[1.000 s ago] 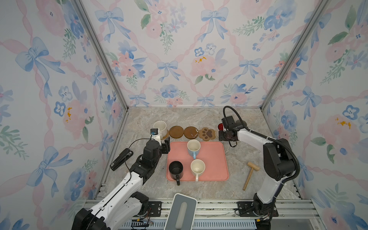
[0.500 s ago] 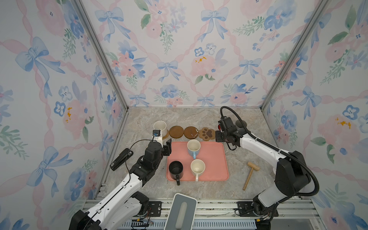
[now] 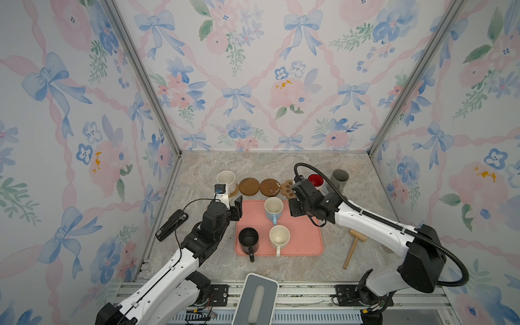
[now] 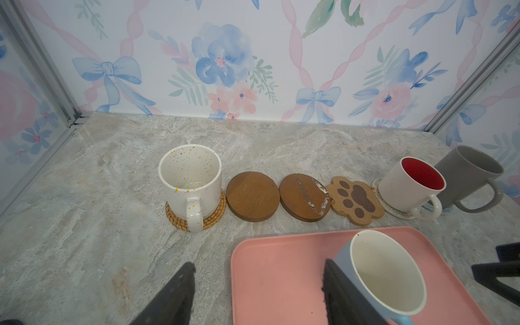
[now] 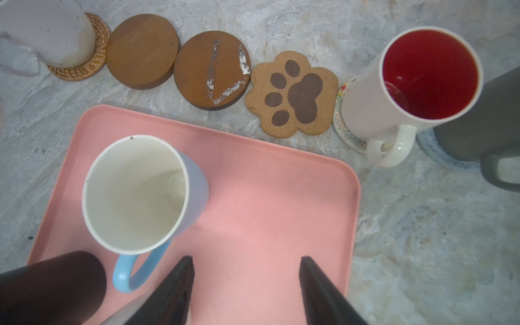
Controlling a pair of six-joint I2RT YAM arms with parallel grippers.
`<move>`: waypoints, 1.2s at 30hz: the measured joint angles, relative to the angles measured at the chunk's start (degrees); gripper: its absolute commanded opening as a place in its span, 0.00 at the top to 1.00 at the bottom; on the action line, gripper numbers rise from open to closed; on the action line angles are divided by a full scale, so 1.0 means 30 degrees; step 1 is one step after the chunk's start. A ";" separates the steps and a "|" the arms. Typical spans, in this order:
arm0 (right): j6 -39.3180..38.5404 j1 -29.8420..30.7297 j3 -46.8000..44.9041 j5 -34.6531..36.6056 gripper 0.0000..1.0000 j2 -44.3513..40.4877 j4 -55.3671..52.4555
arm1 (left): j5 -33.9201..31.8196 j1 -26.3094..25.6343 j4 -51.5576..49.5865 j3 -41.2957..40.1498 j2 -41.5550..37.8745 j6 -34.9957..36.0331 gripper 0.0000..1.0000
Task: Place cups on coasters
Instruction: Pick up the cup from the tray.
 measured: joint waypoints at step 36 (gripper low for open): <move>0.1778 0.1734 -0.2499 -0.0087 0.35 -0.2324 -0.0211 | -0.0882 -1.0120 -1.2713 0.5734 -0.0386 -1.0469 0.50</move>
